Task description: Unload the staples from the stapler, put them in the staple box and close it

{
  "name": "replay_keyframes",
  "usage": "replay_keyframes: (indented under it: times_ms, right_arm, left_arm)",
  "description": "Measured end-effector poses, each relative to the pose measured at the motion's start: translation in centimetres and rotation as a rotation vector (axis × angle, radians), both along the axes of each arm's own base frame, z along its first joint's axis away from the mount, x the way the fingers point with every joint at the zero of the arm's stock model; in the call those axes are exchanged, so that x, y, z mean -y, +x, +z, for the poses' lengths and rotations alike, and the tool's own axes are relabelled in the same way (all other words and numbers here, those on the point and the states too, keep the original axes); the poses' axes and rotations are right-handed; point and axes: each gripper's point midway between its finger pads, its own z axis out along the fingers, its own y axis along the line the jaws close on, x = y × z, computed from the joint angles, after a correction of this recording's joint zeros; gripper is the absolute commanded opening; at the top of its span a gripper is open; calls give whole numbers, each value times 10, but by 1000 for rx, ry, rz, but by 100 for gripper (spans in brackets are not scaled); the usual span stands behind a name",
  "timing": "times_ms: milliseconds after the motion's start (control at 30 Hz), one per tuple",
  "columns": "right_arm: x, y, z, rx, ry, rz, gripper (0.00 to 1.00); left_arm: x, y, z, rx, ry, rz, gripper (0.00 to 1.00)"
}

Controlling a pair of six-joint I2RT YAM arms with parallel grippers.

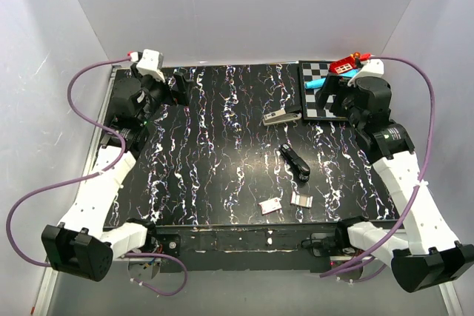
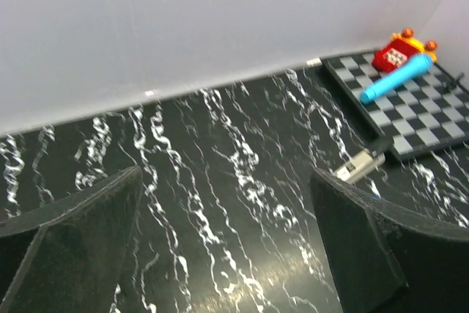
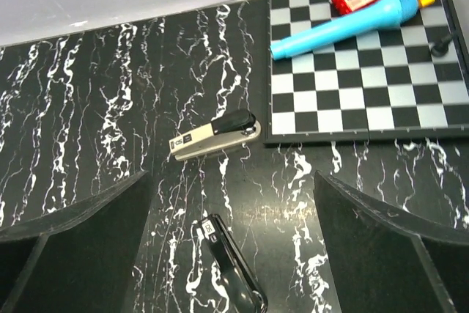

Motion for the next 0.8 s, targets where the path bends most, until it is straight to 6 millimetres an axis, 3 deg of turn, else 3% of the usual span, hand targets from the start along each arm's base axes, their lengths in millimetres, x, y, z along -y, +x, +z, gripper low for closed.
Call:
replay_keyframes:
  times_ms: [100, 300, 433, 500, 800]
  right_arm:
    - [5, -5, -6, -17, 39, -48, 98]
    - [-9, -27, -25, 22, 67, 73, 98]
    - [-24, -12, -19, -5, 36, 148, 98]
    - [-33, 5, -20, -34, 16, 182, 96]
    - [-53, 35, -70, -259, -102, 292, 92]
  left_arm:
    - [11, 0, -21, -77, -4, -55, 98]
    - [22, -7, -26, -105, -17, -125, 98]
    - [26, -10, -28, -122, -29, -147, 98]
    - [27, -10, -29, -128, -37, -150, 98]
    - [27, -7, -55, -243, -77, -122, 98]
